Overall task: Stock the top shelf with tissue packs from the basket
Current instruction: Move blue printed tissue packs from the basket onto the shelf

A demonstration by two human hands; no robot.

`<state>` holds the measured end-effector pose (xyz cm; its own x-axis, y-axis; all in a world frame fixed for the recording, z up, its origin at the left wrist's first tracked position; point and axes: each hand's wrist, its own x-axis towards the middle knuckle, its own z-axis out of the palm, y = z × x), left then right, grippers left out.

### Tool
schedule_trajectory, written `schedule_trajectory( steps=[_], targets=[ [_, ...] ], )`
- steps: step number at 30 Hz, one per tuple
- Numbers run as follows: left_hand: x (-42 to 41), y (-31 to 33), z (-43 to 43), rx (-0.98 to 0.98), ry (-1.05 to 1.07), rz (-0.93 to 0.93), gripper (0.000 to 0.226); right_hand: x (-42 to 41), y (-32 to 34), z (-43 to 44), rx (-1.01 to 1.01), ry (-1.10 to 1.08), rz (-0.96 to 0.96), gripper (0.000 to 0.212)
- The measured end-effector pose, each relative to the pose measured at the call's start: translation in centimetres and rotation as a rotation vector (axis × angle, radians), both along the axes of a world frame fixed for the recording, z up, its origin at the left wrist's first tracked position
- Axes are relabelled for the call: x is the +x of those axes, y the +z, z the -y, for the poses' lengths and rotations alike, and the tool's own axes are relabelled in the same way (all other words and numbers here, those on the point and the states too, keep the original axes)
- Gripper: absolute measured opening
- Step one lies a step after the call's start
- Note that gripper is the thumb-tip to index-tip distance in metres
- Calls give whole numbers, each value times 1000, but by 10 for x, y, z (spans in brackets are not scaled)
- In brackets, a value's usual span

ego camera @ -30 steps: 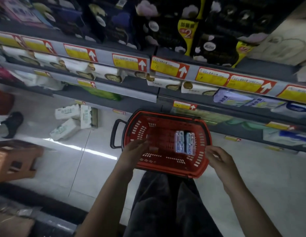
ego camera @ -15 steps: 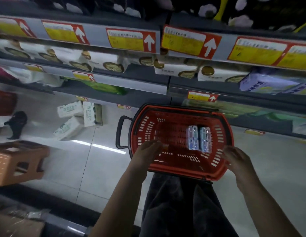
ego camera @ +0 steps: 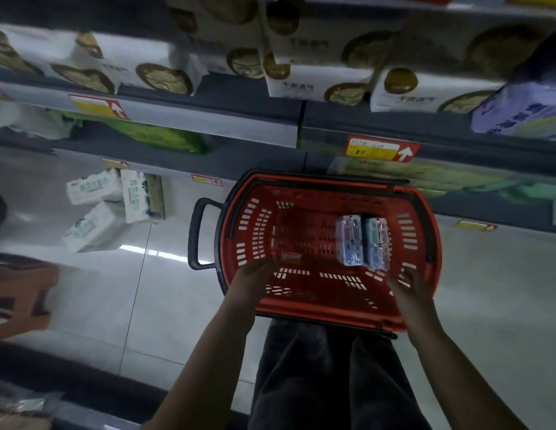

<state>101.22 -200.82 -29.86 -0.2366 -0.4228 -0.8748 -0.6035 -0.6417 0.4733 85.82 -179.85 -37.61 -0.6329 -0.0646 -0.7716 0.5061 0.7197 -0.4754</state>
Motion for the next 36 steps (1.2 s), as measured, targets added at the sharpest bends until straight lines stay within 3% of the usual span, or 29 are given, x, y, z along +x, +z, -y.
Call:
schedule_trajectory(
  steps=[14, 18, 24, 27, 33, 36],
  targets=[
    [1, -94, -27, 93, 108, 58, 12, 11, -105, 6, 218, 364, -29, 82],
    [-1, -113, -20, 125, 41, 27, 31, -2, -126, 19, 216, 431, 7, 86],
    [6, -144, -7, 139, 116, 37, 19, -3, -157, 43, 150, 620, -16, 110],
    [12, -154, -1, 118, 160, 25, 14, 1, -175, 49, 193, 586, -66, 117],
    [26, -171, 2, 117, 191, 13, 25, 5, -205, 57, 231, 396, -80, 94],
    [31, -179, 1, 114, 196, -6, 25, 5, -227, 53, 261, 335, -63, 95]
  ],
)
